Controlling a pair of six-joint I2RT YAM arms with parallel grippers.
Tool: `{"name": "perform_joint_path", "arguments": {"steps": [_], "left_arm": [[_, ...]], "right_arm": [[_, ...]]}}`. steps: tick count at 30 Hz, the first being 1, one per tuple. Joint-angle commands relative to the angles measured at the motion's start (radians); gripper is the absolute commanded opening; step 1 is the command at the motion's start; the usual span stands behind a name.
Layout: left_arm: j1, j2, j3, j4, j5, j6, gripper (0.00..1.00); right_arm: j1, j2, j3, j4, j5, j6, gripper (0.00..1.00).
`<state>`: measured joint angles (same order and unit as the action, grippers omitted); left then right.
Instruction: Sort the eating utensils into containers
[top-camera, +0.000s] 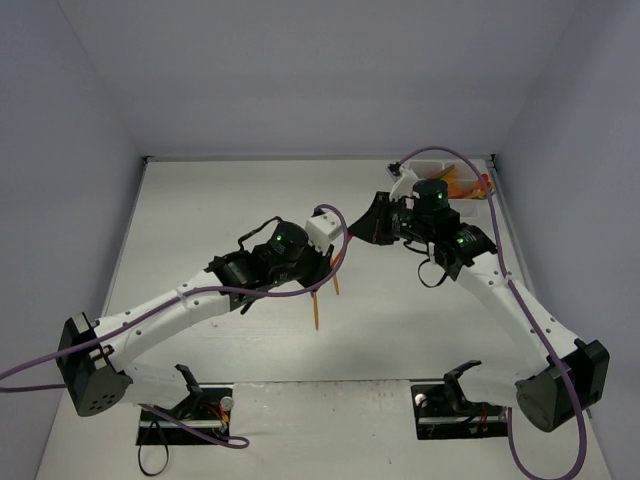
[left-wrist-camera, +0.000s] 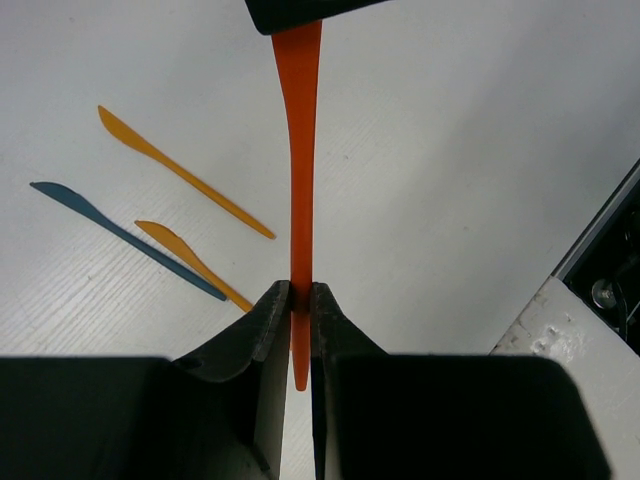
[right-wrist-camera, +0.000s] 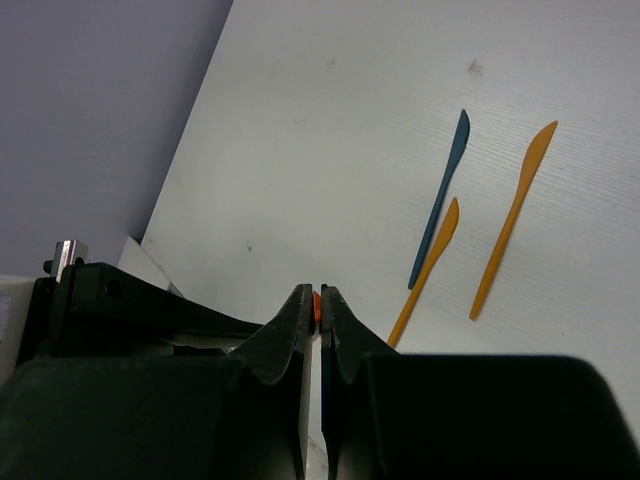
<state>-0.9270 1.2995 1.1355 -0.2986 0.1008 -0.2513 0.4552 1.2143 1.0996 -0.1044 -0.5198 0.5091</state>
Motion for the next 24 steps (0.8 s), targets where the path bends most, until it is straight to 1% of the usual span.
{"name": "perform_joint_path", "arguments": {"steps": [1,3,5,7,9,10,12,13,16,18,20,24], "left_arm": [[-0.006,-0.027,0.061,0.066,-0.016,0.02,0.13],[-0.006,-0.028,0.052,0.067,-0.025,0.015,0.39],[-0.005,-0.035,0.041,0.065,-0.054,0.005,0.61],[-0.004,-0.039,0.031,0.054,-0.104,-0.011,0.71],[-0.002,-0.042,0.022,0.03,-0.145,-0.029,0.75],[0.0,-0.043,0.016,0.006,-0.187,-0.042,0.76],[0.007,-0.045,0.004,-0.042,-0.255,-0.079,0.77],[0.011,-0.045,-0.003,-0.063,-0.277,-0.099,0.77],[0.03,-0.05,-0.035,-0.113,-0.311,-0.157,0.77],[0.043,-0.057,-0.067,-0.141,-0.317,-0.194,0.77],[0.052,-0.078,-0.095,-0.157,-0.323,-0.227,0.77],[0.074,-0.113,-0.16,-0.183,-0.308,-0.275,0.77]], "right_arm": [[0.005,-0.014,0.022,0.065,0.054,-0.024,0.0],[-0.001,-0.016,0.032,0.063,0.085,-0.036,0.0],[-0.04,-0.02,0.043,0.061,0.1,-0.047,0.0],[-0.09,-0.023,0.059,0.059,0.105,-0.056,0.0],[-0.164,-0.021,0.078,0.055,0.109,-0.062,0.0],[-0.228,-0.018,0.088,0.053,0.116,-0.069,0.0],[-0.317,-0.006,0.128,0.049,0.139,-0.088,0.0],[-0.389,0.013,0.152,0.046,0.149,-0.094,0.0],[-0.515,0.07,0.247,0.046,0.187,-0.099,0.0],[-0.597,0.116,0.297,0.048,0.246,-0.104,0.0],[-0.646,0.167,0.387,0.049,0.285,-0.111,0.0],[-0.728,0.314,0.542,0.051,0.314,-0.108,0.0]]}}
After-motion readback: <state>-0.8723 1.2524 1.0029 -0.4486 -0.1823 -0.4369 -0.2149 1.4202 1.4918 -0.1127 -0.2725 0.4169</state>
